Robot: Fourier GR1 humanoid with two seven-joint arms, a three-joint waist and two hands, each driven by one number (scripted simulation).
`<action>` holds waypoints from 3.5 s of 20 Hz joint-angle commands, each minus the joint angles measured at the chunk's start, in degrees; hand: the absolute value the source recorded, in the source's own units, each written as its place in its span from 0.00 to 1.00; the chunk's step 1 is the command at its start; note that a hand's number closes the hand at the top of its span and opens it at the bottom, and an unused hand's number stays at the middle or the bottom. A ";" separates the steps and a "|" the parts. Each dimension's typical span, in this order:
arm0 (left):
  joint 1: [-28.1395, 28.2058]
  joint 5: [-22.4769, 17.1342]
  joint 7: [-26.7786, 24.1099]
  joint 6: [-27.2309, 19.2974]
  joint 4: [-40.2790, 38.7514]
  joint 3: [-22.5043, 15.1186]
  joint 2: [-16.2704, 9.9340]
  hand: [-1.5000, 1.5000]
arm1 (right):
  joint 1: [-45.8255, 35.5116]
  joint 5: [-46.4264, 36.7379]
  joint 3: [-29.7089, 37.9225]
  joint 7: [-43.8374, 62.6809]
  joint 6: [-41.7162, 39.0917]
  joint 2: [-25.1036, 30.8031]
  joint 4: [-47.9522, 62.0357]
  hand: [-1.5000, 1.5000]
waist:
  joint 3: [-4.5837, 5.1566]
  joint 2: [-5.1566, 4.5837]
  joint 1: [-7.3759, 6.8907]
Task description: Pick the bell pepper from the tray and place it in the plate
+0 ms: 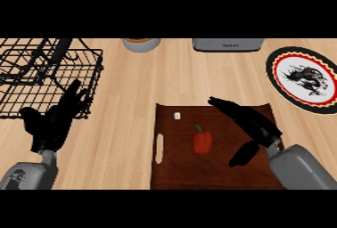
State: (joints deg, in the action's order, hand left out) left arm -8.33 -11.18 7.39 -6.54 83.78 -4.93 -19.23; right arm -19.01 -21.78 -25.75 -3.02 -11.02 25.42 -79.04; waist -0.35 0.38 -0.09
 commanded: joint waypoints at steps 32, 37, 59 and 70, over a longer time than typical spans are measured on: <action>1.44 5.62 2.74 3.88 0.00 6.33 2.61 0.50 | -6.03 -22.60 -2.91 3.64 -14.42 -14.95 9.83 1.00 | 0.36 -0.22 0.14; 0.00 8.14 0.71 2.10 -3.19 4.81 6.86 0.50 | -9.14 -26.70 -1.07 -2.14 -8.21 -18.55 21.55 1.00 | 0.34 -0.51 -0.30; -1.53 6.81 4.45 4.40 -0.23 5.58 5.77 0.50 | -30.49 -43.24 26.33 35.06 36.88 -12.18 31.21 1.00 | 0.35 -1.37 -2.58; -1.57 7.12 4.16 5.35 -0.36 6.58 4.87 0.50 | -37.21 -42.14 36.86 38.24 51.58 -7.43 47.02 1.00 | 0.29 -1.00 -1.68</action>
State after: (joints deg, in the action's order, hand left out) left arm -9.85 -4.47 10.32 -0.87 84.04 0.09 -13.02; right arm -54.15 -65.52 7.58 36.04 36.13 16.44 -37.21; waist -0.31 -0.50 -1.79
